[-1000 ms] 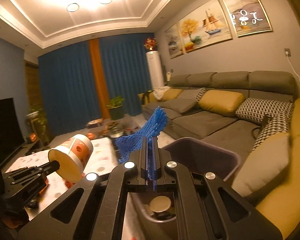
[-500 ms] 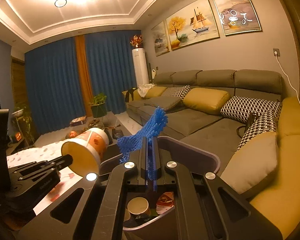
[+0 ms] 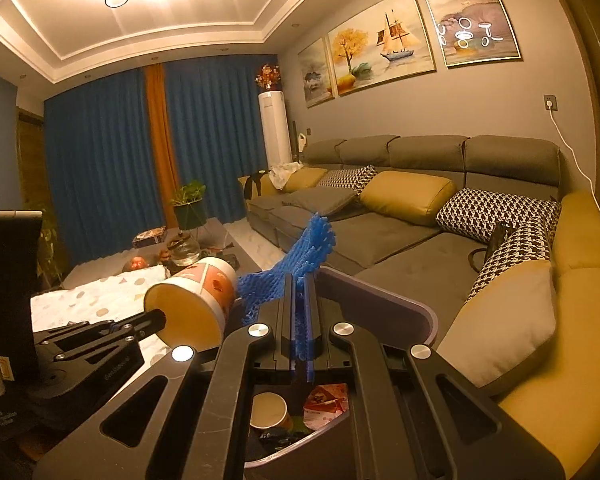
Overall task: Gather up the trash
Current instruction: 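Carry the white cup and blue net with both grippers over the grey bin, then open both grippers to drop the cup and blue net into the bin, then move both open grippers back to the red cups and black bag on the table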
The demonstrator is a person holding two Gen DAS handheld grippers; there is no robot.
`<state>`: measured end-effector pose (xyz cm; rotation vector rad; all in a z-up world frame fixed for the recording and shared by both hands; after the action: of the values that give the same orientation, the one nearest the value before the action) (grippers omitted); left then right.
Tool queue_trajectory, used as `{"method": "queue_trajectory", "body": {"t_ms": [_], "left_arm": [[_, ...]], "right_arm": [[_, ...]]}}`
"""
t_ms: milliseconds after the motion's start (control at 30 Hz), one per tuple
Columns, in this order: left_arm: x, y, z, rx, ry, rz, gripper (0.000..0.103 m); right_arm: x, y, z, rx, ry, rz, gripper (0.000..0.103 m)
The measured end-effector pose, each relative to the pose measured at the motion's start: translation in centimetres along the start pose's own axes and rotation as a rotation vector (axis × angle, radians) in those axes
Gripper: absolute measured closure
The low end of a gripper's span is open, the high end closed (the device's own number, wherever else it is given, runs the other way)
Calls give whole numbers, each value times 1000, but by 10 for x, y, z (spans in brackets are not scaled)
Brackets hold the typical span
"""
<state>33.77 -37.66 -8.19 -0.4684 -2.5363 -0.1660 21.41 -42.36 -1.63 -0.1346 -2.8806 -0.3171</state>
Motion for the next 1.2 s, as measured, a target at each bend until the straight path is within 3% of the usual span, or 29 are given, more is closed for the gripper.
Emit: {"method": "queue_trajectory", "body": {"t_ms": [300,367,433,467,600,667,767,933,1200], "left_arm": [[-6,-11,9,-15,27,70,100],[-7,-14,11,-25,28,85,89],[-7,-12,13,-24,25,83,78],[-8,-10,14,-19,27,82,69],[-4,7,17,30,28,58,43],[2,20,18,54,10,24,26],[18,42,21,75,-27,-34,20],[45,93,34,92,-66,-190,16],[102,188,64,156,-99,-417,15]], "right_arm": [[-7,-9,7,-26,32,-9,98],[-10,-11,9,-36,41,-12,94],[-11,-14,11,-44,44,-10,70],[-10,-16,12,-51,42,-9,65],[-7,-18,14,-56,41,-2,62],[-4,-17,14,-56,39,0,56],[2,-12,15,-50,36,8,46],[9,3,22,-29,36,5,32],[21,50,29,21,40,-69,25]]}}
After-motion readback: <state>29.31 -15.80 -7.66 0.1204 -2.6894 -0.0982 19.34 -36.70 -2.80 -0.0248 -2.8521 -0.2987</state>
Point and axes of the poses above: each gripper's, at about its wrist camera, not at the fingertips, and x roughly against the way its jaws point, y to its left, z to its underside, the point moved 10 cm from there along -x, roughly the way its jaws point, and after that the axes turned 12 degrees about -z, right-handed, at the moved point
